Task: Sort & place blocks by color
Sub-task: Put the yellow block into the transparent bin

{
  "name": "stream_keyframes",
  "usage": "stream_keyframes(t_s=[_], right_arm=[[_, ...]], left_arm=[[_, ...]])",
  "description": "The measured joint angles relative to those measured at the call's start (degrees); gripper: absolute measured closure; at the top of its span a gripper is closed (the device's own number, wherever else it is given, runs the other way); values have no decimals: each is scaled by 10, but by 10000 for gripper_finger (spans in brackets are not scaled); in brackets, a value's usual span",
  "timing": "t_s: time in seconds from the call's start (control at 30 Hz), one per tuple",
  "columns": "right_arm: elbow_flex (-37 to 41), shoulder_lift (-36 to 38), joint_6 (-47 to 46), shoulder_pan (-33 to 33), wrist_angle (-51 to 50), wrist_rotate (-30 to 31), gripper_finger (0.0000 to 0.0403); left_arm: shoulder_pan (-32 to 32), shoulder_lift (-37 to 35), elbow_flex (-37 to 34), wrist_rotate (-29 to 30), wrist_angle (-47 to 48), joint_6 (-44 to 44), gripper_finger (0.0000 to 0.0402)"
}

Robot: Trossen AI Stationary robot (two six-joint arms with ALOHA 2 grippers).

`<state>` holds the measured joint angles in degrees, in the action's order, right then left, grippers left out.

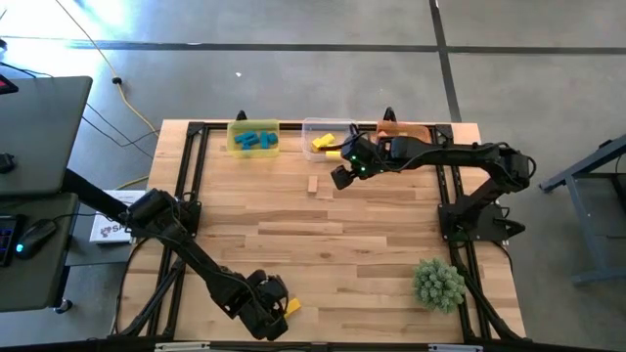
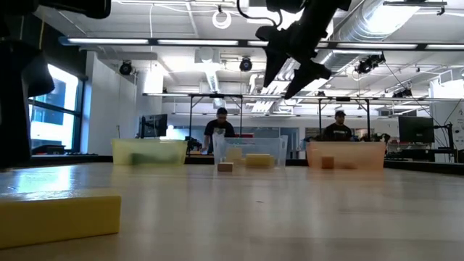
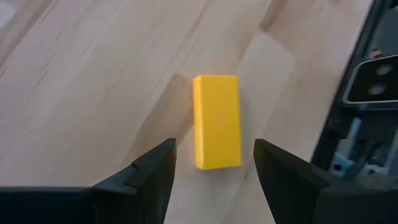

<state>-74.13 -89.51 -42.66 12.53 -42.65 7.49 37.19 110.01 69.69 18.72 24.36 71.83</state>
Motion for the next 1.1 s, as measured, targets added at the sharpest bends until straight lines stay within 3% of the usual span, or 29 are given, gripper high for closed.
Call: stream_keyframes(t_s=[1.1], right_arm=[[0, -9, -9, -3, -14, -17, 121]], left_arm=[[-8, 45, 1, 8, -77, -10, 198]])
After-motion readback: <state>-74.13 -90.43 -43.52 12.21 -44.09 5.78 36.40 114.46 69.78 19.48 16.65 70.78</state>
